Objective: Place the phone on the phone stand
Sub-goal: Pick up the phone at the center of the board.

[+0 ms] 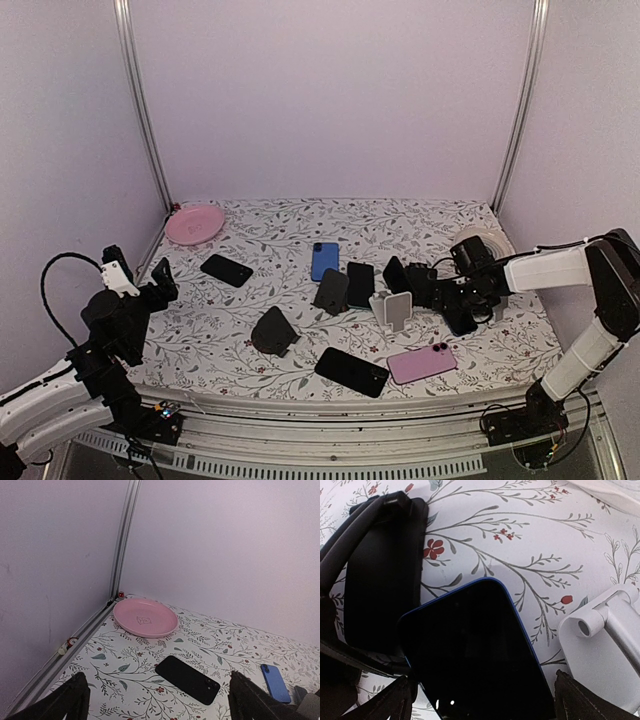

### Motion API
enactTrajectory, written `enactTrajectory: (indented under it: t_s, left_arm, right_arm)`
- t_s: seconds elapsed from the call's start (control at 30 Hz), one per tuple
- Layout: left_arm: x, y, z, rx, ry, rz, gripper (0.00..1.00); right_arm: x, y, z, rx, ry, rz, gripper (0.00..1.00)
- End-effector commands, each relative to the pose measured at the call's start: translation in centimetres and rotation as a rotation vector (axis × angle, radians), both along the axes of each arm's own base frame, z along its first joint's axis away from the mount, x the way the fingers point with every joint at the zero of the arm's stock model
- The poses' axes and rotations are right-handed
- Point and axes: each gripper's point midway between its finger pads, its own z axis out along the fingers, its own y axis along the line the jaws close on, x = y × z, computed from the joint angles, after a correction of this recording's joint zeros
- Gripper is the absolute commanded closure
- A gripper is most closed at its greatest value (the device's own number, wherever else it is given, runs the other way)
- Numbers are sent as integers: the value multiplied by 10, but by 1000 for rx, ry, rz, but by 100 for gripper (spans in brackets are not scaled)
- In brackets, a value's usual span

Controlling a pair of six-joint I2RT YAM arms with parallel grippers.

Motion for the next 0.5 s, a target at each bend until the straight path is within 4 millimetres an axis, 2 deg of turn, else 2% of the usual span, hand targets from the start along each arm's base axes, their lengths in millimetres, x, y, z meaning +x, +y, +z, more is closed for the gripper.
enactTrajectory:
  t_s: [0.0,0.27,0.47]
  left_arm:
    - [0,4,-5,-2,4,10,3]
    - [0,3,-4,-2,4,8,3]
    - [-1,4,-5,-4,2,9,3]
  right_arm:
    - [-11,12,-8,-8,39,26,0]
    - [-26,40,8,-19,20,77,5]
    - [-27,31,11,-75,11,52,5]
